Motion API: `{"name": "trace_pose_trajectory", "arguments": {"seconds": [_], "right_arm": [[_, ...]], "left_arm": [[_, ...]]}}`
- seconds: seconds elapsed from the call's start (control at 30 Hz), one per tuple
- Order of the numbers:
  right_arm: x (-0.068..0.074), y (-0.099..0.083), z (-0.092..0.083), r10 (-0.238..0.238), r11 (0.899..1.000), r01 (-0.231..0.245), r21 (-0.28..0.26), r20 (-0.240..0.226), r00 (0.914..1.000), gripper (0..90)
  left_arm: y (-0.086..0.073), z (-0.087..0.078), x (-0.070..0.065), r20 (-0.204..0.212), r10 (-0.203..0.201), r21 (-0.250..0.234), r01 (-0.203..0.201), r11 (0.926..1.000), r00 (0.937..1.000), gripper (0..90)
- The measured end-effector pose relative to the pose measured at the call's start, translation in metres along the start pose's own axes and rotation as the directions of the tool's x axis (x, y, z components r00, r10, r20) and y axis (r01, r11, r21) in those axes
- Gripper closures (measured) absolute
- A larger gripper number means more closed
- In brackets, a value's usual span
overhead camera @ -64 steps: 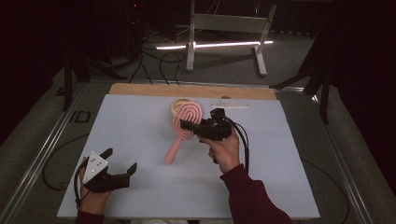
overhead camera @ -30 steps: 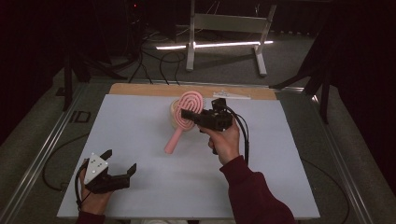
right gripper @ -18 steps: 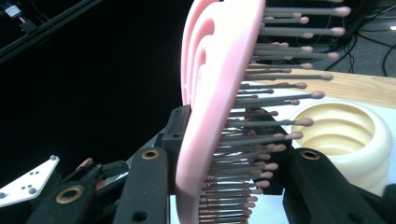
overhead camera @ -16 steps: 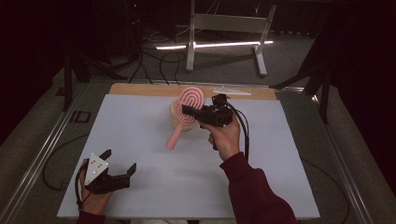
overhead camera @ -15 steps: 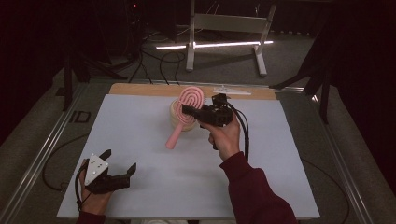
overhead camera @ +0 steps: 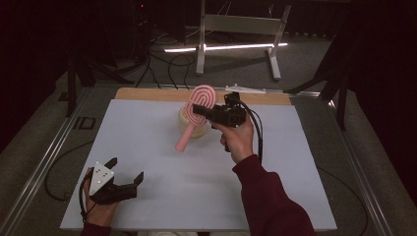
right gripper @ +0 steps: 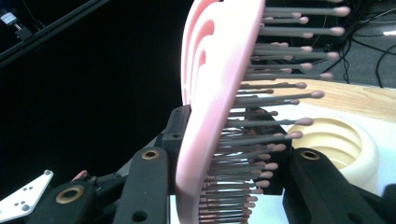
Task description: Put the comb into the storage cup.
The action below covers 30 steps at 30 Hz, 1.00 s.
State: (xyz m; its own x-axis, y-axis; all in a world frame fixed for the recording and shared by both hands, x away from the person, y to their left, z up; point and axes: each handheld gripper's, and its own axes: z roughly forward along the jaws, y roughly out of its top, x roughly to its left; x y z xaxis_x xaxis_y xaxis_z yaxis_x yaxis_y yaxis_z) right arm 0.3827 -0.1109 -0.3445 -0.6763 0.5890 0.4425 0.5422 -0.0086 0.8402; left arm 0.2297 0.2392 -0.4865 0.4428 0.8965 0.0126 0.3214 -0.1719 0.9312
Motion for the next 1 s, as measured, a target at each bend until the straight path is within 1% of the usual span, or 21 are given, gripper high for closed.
{"name": "trace_pose_trajectory", "arguments": {"seconds": [0.13,0.23,0.33,0.6,0.73,1.0], "right_arm": [[-0.001,0.005,0.001,0.001,1.0,-0.001,0.002,0.006,1.0,63.1],[-0.001,0.01,0.001,-0.01,1.0,0.01,0.003,0.017,0.9998,63.0],[-0.002,0.013,0.001,-0.007,1.0,0.007,0.004,0.021,0.9998,63.1],[-0.005,0.02,0.005,-0.004,1.0,0.004,0.007,0.042,0.9991,63.1],[-0.005,0.023,0.006,-0.01,1.0,0.01,0.007,0.053,0.9985,63.1],[-0.009,0.028,0.008,-0.005,1.0,0.004,0.005,0.072,0.9974,63.1]], "left_arm": [[0.0,0.001,-0.001,0.003,0.0,0.002,-0.001,1.0,1.0,1.0],[-0.001,0.001,-0.001,0.003,0.001,0.004,-0.001,1.0,1.0,1.0],[-0.001,0.001,0.0,0.003,0.001,0.004,-0.001,1.0,1.0,1.0],[-0.001,0.001,0.0,0.0,0.006,0.006,-0.006,1.0,1.0,0.9],[-0.001,0.002,0.0,-0.001,0.003,0.005,-0.003,1.0,1.0,0.9],[-0.001,0.001,0.0,0.0,0.0,0.005,0.0,1.0,1.0,0.9]]}}
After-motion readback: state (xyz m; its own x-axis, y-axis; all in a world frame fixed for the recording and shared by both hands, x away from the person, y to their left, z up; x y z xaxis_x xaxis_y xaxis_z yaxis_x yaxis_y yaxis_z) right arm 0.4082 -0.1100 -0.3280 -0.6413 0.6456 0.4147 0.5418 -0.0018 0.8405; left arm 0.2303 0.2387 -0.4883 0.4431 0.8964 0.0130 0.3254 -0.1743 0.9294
